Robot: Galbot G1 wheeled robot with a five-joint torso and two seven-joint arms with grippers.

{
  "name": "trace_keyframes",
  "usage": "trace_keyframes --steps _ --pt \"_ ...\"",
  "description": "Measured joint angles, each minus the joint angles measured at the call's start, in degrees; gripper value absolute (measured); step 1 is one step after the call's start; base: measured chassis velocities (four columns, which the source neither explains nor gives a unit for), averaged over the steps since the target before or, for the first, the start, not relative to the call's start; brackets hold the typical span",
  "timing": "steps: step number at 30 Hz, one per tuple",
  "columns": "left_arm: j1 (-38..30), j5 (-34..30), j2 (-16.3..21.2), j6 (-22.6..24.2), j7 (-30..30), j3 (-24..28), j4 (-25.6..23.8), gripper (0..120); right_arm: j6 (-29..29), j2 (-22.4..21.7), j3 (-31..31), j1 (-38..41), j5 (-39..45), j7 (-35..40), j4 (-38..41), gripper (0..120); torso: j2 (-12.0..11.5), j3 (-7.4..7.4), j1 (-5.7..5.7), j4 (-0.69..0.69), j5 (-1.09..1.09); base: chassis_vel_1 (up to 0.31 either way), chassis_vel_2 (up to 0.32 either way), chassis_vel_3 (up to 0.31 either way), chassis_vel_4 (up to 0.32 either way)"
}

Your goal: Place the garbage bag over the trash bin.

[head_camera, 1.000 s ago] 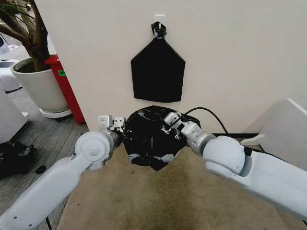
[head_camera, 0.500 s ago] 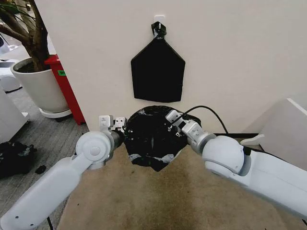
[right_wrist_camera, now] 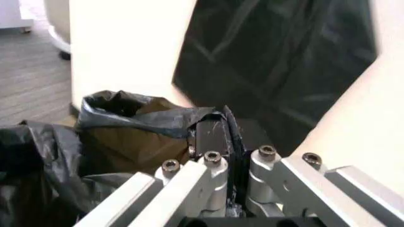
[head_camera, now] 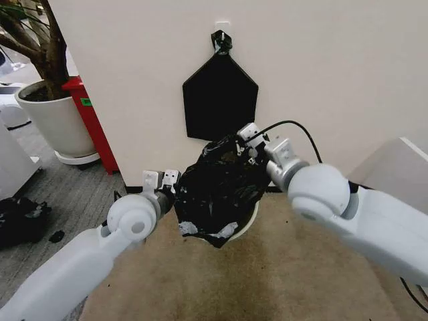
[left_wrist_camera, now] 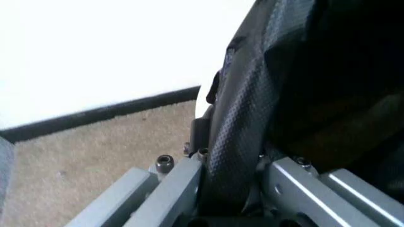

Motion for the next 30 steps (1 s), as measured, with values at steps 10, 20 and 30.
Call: trace_keyframes --steps 10,20,30 --pt "3.72 5.99 1.61 -2.39 5.67 -1.91 -2.36 0 2.28 -2.79 1.87 0.32 3.95 -19.28 -8.15 0 0.0 0.0 0.0 0.01 -0.01 0.0 0.0 0.0 0.0" --pt "6.38 6.43 2.35 -4.8 7.91 -4.03 -3.63 0 7.88 -4.08 1.04 -1.88 -4.04 -34.47 -17.42 0 0.0 0.0 0.0 0.0 -0.01 0.0 0.0 0.0 0.0" --pt "7.88 5.49 2.68 -9.35 11.23 -6.28 -3.14 0 17.79 -4.04 -1.45 -2.97 -8.63 -43.98 -25.97 0 0.0 0.0 0.0 0.01 0.0 0.0 0.0 0.0 0.0"
